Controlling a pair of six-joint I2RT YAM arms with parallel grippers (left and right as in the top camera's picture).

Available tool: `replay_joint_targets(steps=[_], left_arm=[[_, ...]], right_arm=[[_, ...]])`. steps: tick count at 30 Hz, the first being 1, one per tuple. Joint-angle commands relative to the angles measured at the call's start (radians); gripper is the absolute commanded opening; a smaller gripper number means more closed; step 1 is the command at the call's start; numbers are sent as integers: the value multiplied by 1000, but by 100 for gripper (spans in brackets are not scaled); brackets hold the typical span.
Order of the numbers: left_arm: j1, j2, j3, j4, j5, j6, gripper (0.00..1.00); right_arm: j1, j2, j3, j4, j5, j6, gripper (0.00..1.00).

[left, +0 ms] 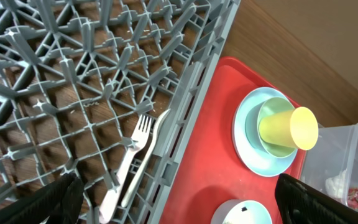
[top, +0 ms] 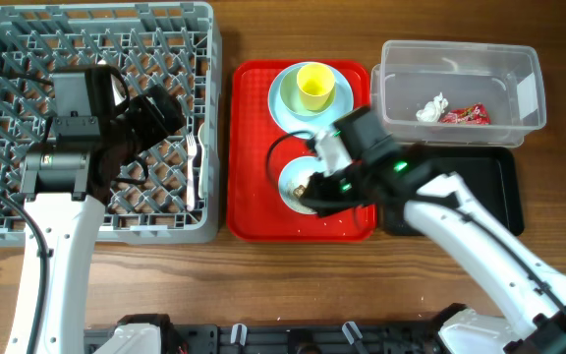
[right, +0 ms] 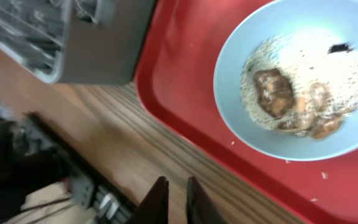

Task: Sort waste into correct bins and load items into the dishwasher rack
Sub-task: 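Move the right gripper to the rice bowl and grip its rim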

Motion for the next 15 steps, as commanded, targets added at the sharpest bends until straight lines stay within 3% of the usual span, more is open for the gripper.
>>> replay_joint_targets(steps=[1,2,5,15], left_arm=[[5,1,1,2,8,-10,100],[5,1,1,2,8,-10,100],[5,1,1,2,8,-10,100],[5,1,1,2,8,-10,100]], right_arm=[[148,19,-15,58,284,187,26],[187,34,-15,87,320,195,34],[241,85,-15,149,380,197,43],[248,324,-15,242,476,196,44]])
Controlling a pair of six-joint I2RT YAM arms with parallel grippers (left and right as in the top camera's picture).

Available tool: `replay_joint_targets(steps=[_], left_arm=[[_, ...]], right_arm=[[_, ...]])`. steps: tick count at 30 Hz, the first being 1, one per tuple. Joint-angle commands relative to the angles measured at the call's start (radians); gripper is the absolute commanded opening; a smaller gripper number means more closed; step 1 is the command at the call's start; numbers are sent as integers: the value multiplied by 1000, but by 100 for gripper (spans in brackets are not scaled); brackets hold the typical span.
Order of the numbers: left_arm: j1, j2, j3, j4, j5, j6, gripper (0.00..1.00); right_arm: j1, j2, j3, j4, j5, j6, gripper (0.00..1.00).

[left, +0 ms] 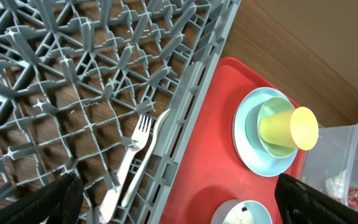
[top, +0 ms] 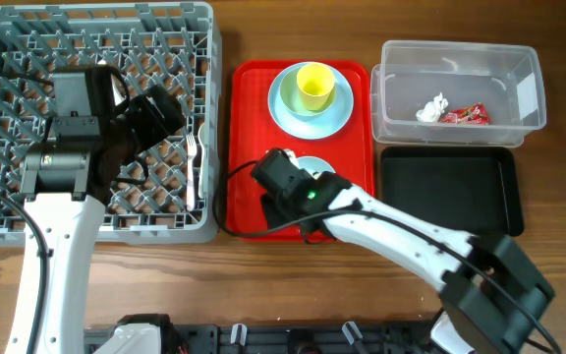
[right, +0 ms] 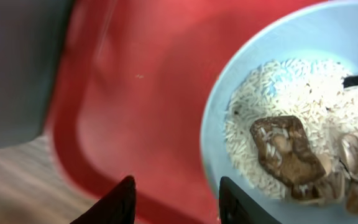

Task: Sort waste into correct bins and load items into the dishwasher rack
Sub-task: 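Move the right gripper to the rice bowl and grip its rim, then lift the rice bowl with the right gripper off the tray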

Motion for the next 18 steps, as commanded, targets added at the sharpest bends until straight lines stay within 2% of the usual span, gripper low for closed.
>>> replay_joint_targets(steps=[1,6,9,14,18], left_arm=[[5,1,1,2,9,-10,100],[5,1,1,2,9,-10,100],[5,1,1,2,9,-10,100],[5,1,1,2,9,-10,100],[5,1,1,2,9,-10,100]], right_arm=[[2,60,-6,13,47,14,44],[2,74,-7,3,83,13,43],[0,74,-5,-61,145,21,37],[-65,71,-5,-180,180,128,37],[-127,71,-5,-227,167,153,35]])
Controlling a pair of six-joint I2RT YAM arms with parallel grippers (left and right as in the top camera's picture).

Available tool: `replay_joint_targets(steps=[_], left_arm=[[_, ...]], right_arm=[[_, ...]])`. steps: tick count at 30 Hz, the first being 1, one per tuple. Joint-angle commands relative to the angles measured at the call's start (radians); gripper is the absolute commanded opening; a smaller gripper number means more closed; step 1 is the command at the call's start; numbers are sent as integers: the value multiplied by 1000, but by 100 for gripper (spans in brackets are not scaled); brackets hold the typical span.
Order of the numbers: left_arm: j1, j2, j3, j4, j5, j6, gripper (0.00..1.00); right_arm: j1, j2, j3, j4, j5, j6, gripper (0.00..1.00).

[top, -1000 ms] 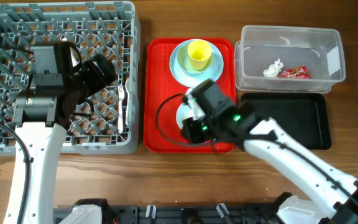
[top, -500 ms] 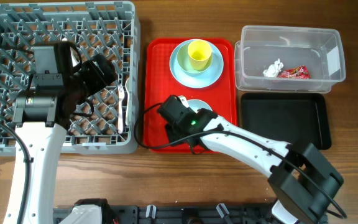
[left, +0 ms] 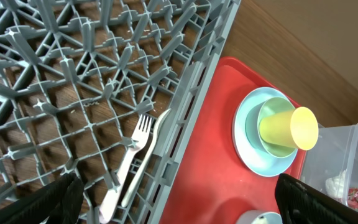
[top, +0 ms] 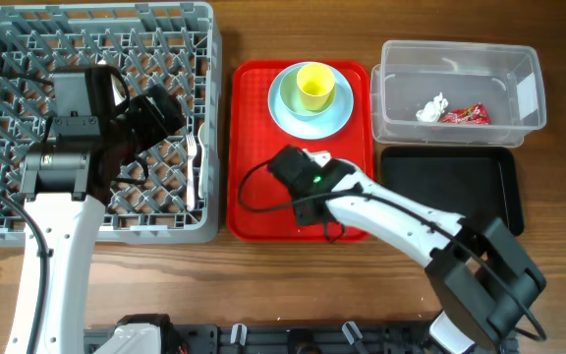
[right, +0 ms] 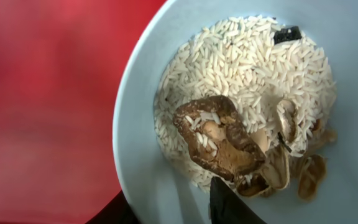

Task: Sort waste into correct bins and load items into the dishwasher rack
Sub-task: 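Lift the rice bowl with the right gripper off the tray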

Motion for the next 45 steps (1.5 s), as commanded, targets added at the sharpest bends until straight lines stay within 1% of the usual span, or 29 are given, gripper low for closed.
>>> replay_joint_targets(steps=[1,5,9,18,22,31,38,39,45], left_arm=[[5,1,1,2,9,-10,100],[5,1,1,2,9,-10,100],[5,1,1,2,9,-10,100],[5,1,1,2,9,-10,100],[5,1,1,2,9,-10,100],[5,1,1,2,9,-10,100],[5,1,1,2,9,-10,100],[5,1,1,2,9,-10,100],[5,1,1,2,9,-10,100]], right_arm=[[-41,17,-5,-16,25,49,35],[-66,14,7,-14,-26,24,34],[-66,13,60,-17,-74,-77,21],[-67,13,74,26,-63,-115,25],[-67,13,60,65,-62,-115,23],[-67,13,45,52,-51,-115,15],[-67,13,32,31,-43,-113,16],[-67,13,23,35,-43,-113,19],[-67,13,17,39,-43,-114,18]])
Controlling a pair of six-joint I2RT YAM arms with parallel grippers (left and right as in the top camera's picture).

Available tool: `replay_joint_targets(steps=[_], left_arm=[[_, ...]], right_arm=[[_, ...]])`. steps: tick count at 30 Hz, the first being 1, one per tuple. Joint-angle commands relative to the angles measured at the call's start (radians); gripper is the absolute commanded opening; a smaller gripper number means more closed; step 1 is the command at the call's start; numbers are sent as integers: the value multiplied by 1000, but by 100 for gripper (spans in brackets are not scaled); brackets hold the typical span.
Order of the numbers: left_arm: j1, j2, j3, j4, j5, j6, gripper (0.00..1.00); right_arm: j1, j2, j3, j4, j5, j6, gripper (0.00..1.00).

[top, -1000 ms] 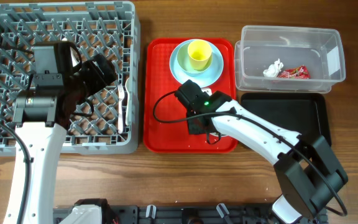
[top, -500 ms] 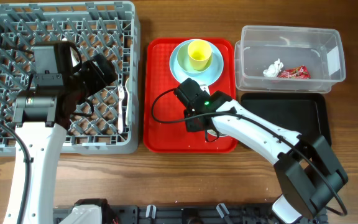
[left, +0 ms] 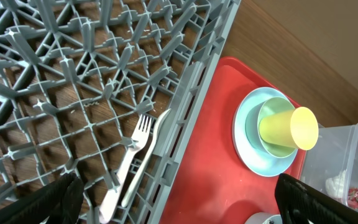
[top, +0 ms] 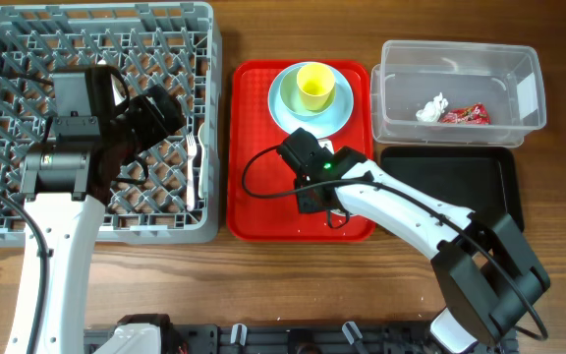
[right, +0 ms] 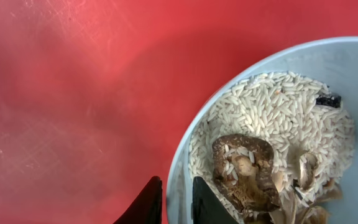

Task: Sort waste into correct bins and load items into the dishwasher rack
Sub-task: 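Lift the rice bowl with the right gripper off the tray, then carry the bowl right and tip its contents onto the black tray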

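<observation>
A light blue bowl (right: 328, 68) of rice (right: 272, 106) with brown scraps (right: 244, 171) sits on the red tray (top: 254, 147). My right gripper (right: 178, 200) is shut on the bowl's left rim, one finger inside and one outside. Overhead, the right gripper (top: 312, 189) covers the bowl. A yellow cup (top: 312, 87) stands on a light blue plate (top: 340, 113) at the tray's far end. My left gripper (left: 179, 211) hangs open over the grey dishwasher rack (top: 28, 49), above a white fork (left: 129, 162).
A clear bin (top: 524, 93) holding a crumpled tissue and a red wrapper stands at the far right. A black tray (top: 470, 182) lies in front of it. The rack's right wall runs close along the red tray's left edge.
My right gripper's fingers were spread over the rice; now they are narrowed on the bowl's left rim. Overhead, the right wrist sits slightly further right. The left arm is unchanged.
My right gripper was shut beside the bowl near the tray's front edge. Then it was open at the bowl's left side, then open directly over the food. Now it pinches the bowl's rim. The left arm stayed open over the rack throughout.
</observation>
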Motion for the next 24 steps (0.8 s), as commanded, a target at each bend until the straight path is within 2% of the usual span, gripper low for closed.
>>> replay_joint_targets(steps=[1,9,19,24], left_arm=[[5,1,1,2,9,-10,100],[5,1,1,2,9,-10,100],[5,1,1,2,9,-10,100],[5,1,1,2,9,-10,100]], right_arm=[[-4,13,-10,-8,10,-3,18],[-4,13,-7,-28,10,-5,5],[-18,-89,233,-225,55,-83,5],[-102,-195,280,-341,134,-80,4]])
